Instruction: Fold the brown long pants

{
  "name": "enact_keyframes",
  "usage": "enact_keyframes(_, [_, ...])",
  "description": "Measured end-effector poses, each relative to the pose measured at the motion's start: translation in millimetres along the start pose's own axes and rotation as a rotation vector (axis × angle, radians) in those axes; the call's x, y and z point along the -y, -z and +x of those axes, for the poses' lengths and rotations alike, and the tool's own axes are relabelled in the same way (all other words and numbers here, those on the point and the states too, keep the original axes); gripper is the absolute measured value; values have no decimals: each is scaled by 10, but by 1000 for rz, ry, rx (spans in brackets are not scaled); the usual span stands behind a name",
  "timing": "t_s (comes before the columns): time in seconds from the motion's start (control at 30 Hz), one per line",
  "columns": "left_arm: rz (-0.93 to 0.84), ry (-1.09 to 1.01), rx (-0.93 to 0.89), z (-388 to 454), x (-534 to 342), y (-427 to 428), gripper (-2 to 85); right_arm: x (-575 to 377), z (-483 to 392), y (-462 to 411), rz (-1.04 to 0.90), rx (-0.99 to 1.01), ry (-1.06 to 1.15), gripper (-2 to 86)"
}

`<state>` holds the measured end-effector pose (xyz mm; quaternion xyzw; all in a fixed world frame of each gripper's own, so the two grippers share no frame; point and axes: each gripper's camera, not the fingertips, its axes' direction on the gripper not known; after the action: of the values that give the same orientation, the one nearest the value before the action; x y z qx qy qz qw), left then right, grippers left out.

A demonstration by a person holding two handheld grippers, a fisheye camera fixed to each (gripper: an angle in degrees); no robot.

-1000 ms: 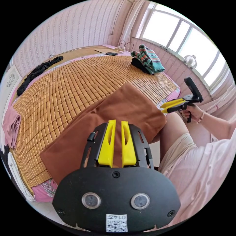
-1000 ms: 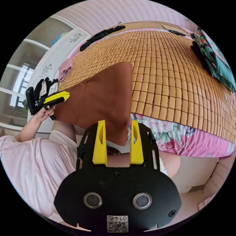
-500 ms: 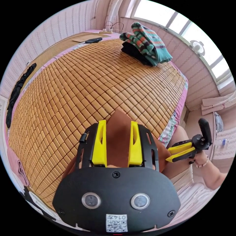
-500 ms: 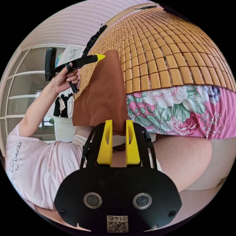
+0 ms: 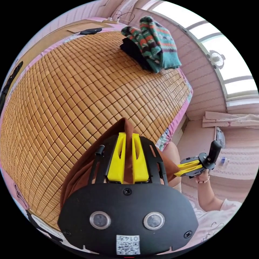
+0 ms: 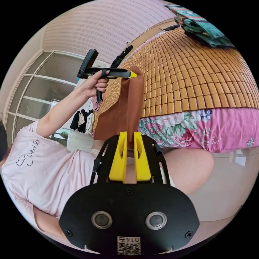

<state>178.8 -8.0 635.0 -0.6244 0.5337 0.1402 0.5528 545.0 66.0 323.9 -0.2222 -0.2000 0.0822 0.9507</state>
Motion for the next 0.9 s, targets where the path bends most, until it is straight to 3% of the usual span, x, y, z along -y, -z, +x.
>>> enact_keyframes(0.17, [255,-32,-107,-140,-670,825,39,82,-473,278,70,184,199,38])
enact_keyframes(0.33, [545,274,-50,-915,-2561,1430,49,474,-1632,-1161,-316,403,576,51])
enact_keyframes(0.43, [592,535,208,-1225,-3660,1411,43,390,-1861,-2121,-587,338,607,32])
enact_keyframes(0.53, [613,640,187,-1243,-4367,1254,46,200,-1812,-2324,-663,175,599,8])
enact_keyframes(0.67, [628,617,215,-1021,-4711,1025,57,155,-1605,-1996,-559,142,522,7])
enact_keyframes(0.77, [653,564,179,-939,-4723,784,95,201,-1360,-1630,-374,47,427,34])
enact_keyframes(0.9, [704,577,54,-1160,-4662,323,191,397,-1058,-1357,-158,-87,312,180])
